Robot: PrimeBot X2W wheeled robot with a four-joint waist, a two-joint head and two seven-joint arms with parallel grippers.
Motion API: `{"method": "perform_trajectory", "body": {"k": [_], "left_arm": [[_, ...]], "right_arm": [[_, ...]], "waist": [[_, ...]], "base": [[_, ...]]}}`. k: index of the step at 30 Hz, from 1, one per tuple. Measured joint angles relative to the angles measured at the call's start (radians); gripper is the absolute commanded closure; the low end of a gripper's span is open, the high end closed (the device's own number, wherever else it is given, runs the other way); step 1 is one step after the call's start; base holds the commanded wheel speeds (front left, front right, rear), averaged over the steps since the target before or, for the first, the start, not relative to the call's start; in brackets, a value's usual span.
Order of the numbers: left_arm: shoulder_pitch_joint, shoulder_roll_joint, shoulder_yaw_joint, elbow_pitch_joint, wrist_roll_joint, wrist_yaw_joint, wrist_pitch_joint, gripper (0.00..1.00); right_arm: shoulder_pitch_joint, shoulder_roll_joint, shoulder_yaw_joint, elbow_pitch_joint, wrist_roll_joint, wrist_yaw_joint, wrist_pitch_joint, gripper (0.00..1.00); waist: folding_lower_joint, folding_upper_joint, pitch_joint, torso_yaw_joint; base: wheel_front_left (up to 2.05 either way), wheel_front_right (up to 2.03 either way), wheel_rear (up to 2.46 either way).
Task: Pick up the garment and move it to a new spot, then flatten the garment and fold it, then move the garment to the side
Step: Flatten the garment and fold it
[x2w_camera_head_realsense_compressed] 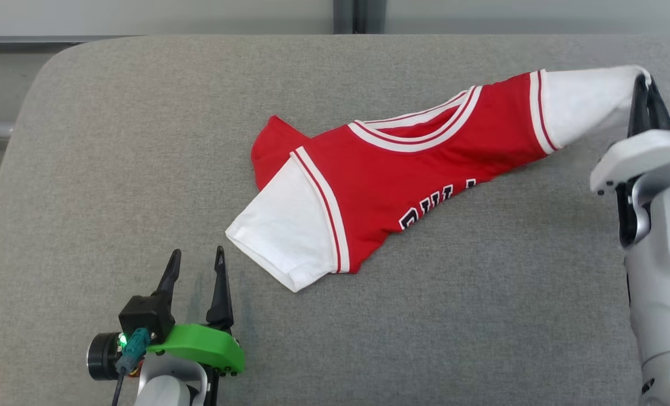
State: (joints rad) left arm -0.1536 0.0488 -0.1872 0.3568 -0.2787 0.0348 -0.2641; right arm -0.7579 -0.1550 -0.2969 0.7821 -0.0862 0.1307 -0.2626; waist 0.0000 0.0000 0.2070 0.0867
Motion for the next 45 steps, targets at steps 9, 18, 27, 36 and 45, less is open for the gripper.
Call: {"method": "perform_trajectory", "body": {"k": [9, 18, 27, 36, 45], "left_arm": [[-0.002, 0.000, 0.023, 0.013, 0.026, -0.013, 0.000, 0.00], [-0.001, 0.000, 0.014, 0.016, 0.017, -0.014, 0.000, 0.00], [0.002, 0.000, -0.009, 0.015, 0.001, -0.007, 0.000, 0.00], [0.011, 0.000, -0.034, 0.014, -0.026, 0.002, 0.000, 0.00], [0.011, 0.000, -0.045, 0.009, -0.041, 0.011, 0.000, 0.00]], "right_arm": [[0.151, 0.061, -0.072, -0.059, 0.001, 0.000, 0.000, 0.00], [0.229, 0.092, 0.230, -0.157, 0.096, 0.000, 0.000, 0.00], [0.249, 0.095, 0.700, -0.205, 0.242, 0.000, 0.000, 0.00], [0.144, 0.037, 1.111, -0.116, 0.411, 0.001, 0.000, 0.00], [0.041, -0.029, 1.461, -0.047, 0.578, 0.001, 0.012, 0.00]], "waist": [[0.0000, 0.0000, 0.005, -0.066], [0.0000, 0.0000, -0.020, -0.076], [0.0000, 0.0000, -0.021, -0.012], [0.0000, 0.0000, -0.011, 0.084], [0.0000, 0.0000, 0.011, 0.162]], "base": [[0.00, 0.00, 0.00], [0.00, 0.00, 0.00], [0.00, 0.00, 0.00], [0.00, 0.00, 0.00], [0.00, 0.00, 0.00]]}}
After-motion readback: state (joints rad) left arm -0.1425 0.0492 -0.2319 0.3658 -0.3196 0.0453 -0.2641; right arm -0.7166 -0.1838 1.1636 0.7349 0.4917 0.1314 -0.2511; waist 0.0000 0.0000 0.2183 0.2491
